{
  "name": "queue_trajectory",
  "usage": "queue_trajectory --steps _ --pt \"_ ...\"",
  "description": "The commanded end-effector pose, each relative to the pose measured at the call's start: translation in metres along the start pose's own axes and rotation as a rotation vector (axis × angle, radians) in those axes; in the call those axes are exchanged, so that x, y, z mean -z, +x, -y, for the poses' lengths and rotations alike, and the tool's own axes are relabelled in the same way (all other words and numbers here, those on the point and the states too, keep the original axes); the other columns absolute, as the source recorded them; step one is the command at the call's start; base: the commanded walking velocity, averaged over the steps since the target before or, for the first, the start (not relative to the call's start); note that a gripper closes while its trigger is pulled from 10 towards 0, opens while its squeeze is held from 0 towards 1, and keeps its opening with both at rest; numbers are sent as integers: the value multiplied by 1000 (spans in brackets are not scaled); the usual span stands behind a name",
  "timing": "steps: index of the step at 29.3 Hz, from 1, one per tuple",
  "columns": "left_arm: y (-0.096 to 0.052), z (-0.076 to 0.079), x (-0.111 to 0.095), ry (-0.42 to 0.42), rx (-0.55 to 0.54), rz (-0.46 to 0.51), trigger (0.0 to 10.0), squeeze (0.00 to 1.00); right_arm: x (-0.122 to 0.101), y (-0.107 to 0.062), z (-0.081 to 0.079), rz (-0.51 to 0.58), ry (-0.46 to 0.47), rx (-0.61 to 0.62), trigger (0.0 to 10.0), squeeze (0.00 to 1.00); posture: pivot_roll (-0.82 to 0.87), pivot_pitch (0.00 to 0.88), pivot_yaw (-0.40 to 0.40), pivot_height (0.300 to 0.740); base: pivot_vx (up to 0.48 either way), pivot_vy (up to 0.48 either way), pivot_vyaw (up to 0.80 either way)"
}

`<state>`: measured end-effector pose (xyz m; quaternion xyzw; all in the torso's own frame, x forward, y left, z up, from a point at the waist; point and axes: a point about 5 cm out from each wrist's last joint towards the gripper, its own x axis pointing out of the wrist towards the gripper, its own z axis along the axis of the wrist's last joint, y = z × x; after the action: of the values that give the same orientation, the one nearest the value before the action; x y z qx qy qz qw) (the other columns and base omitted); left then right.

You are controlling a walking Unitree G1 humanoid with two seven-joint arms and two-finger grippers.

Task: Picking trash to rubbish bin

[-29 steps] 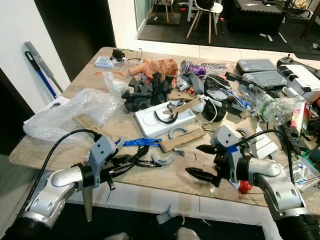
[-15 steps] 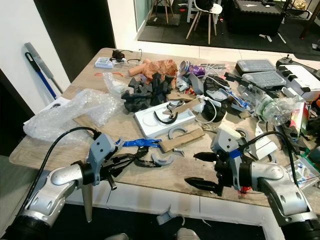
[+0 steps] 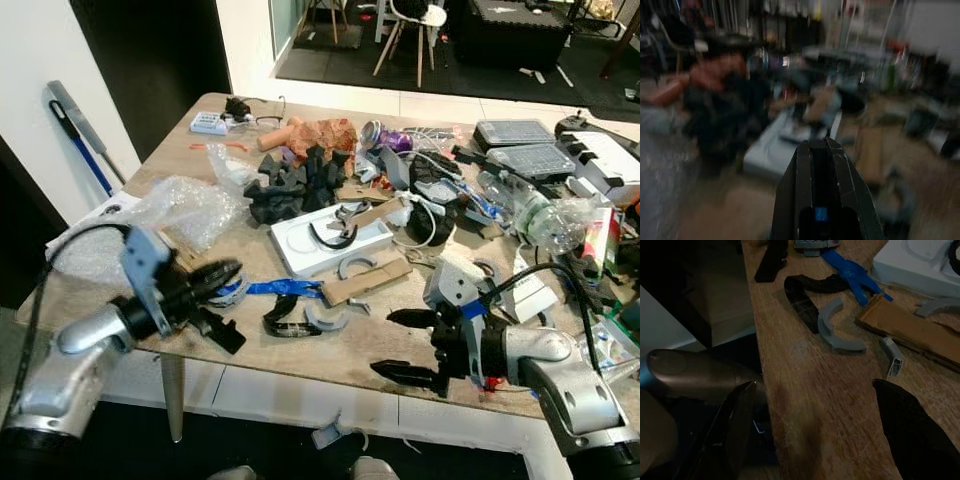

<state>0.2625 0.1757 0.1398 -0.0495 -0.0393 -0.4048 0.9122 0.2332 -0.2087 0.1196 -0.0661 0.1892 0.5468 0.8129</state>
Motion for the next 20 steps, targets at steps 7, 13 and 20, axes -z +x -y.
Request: queue_trajectory --steps 7,13,20 --pt "-3 9 -1 -100 40 67 10000 0 -3 1 -1 8 3 -10 10000 0 -26 0 -23 740 0 0 0" --pt "-6 4 -8 -133 5 130 10000 0 -2 0 -1 4 6 -11 10000 0 -26 0 -21 740 0 0 0" --pt "-4 -7 -29 -293 -32 325 10000 212 -1 0 -1 2 6 -14 10000 0 -25 0 -23 740 0 0 0"
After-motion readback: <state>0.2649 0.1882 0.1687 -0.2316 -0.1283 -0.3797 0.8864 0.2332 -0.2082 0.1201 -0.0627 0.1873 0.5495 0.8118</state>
